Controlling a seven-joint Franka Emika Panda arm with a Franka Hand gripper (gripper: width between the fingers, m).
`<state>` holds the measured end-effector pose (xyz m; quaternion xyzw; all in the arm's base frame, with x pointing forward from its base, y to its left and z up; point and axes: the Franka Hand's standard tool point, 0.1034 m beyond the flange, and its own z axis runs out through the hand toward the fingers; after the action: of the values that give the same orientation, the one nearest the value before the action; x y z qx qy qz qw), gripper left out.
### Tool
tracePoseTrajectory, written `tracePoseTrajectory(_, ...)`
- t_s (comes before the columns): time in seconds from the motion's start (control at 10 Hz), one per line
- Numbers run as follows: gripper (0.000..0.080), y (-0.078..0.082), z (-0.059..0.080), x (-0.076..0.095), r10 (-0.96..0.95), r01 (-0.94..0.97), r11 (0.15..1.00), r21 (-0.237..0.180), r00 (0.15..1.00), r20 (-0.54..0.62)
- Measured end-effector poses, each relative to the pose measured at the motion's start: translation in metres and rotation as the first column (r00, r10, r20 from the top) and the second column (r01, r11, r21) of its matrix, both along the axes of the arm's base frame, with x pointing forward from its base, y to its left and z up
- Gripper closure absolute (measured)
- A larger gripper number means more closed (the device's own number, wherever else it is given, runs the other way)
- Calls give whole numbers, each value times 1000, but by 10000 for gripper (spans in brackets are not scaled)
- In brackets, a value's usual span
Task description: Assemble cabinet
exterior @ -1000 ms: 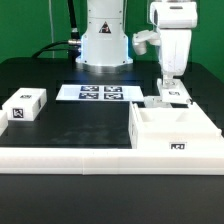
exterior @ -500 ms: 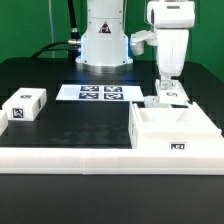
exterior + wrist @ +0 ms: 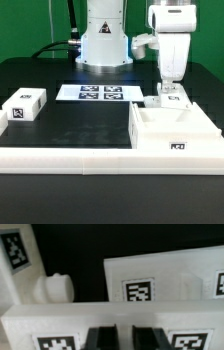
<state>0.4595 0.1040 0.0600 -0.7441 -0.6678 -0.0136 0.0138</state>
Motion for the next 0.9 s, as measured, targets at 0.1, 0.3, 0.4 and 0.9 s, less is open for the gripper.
tracePoseTrajectory(0.1, 731, 0, 1, 1, -1, 1, 1000, 0, 1000, 1)
tracePoseTrajectory(0.3, 731, 0, 0, 0, -1, 1, 1000, 0, 1000, 0)
tracePoseTrajectory(0.4, 731, 0, 0, 0, -1, 1, 1000, 0, 1000, 0)
tracePoseTrajectory(0.9, 731, 0, -3, 14, -6, 6, 1000, 9, 1000, 8)
